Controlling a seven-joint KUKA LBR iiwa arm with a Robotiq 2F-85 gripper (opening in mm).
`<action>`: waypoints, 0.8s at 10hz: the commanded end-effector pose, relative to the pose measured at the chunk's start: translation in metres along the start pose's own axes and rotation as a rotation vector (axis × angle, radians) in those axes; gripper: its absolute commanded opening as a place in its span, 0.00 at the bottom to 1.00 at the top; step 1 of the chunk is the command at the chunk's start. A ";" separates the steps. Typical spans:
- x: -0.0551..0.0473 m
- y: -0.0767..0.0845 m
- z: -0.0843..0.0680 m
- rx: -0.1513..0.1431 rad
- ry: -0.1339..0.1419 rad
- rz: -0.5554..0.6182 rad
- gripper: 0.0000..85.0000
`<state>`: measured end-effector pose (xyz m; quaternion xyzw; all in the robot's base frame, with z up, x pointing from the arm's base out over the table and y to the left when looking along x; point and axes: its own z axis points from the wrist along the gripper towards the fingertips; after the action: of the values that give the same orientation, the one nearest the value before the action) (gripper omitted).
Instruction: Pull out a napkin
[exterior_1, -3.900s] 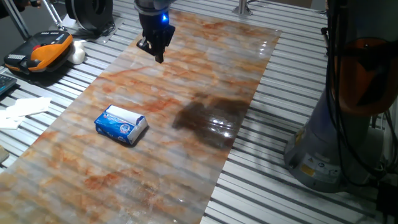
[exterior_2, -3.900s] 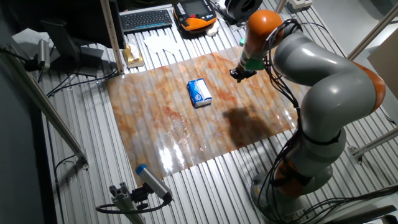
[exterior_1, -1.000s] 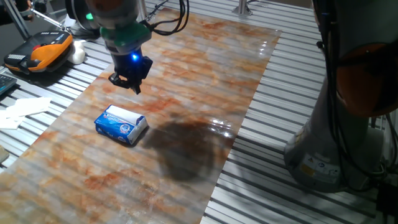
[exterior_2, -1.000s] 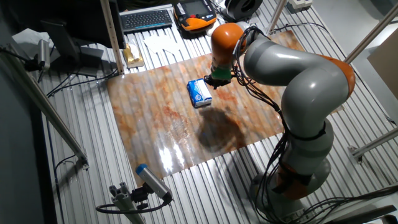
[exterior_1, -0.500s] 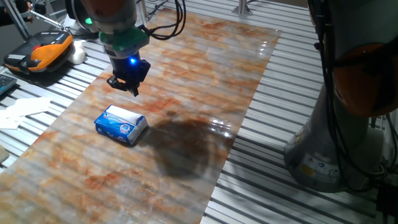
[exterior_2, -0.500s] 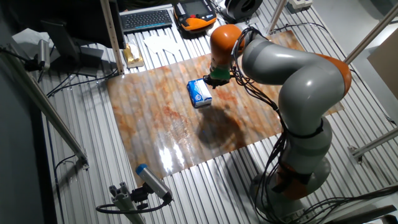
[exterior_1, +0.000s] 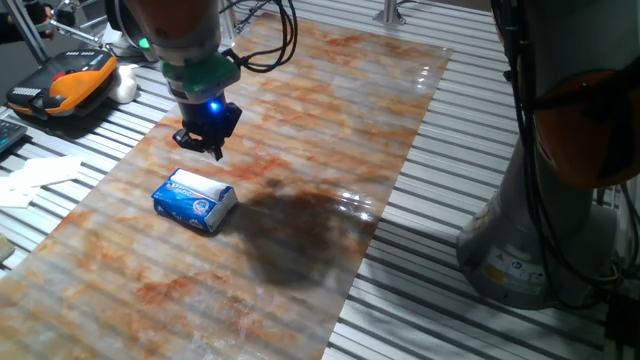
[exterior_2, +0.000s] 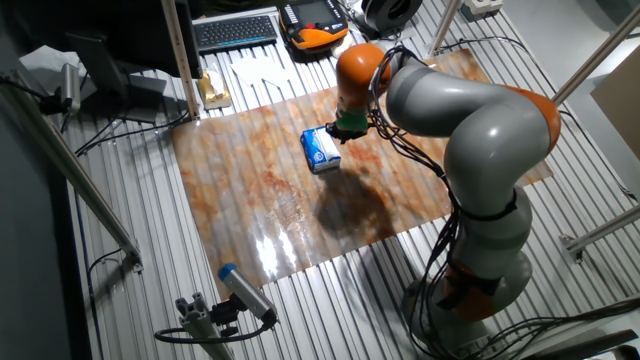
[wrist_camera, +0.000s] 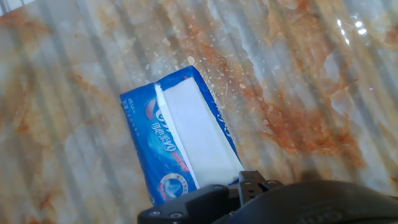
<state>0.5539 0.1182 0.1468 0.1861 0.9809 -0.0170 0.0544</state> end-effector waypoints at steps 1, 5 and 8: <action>0.000 0.000 0.002 0.001 -0.003 -0.002 0.00; -0.001 0.000 0.013 -0.002 -0.009 -0.003 0.00; -0.002 0.001 0.021 -0.009 -0.010 -0.002 0.00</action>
<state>0.5580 0.1172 0.1259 0.1846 0.9809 -0.0120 0.0596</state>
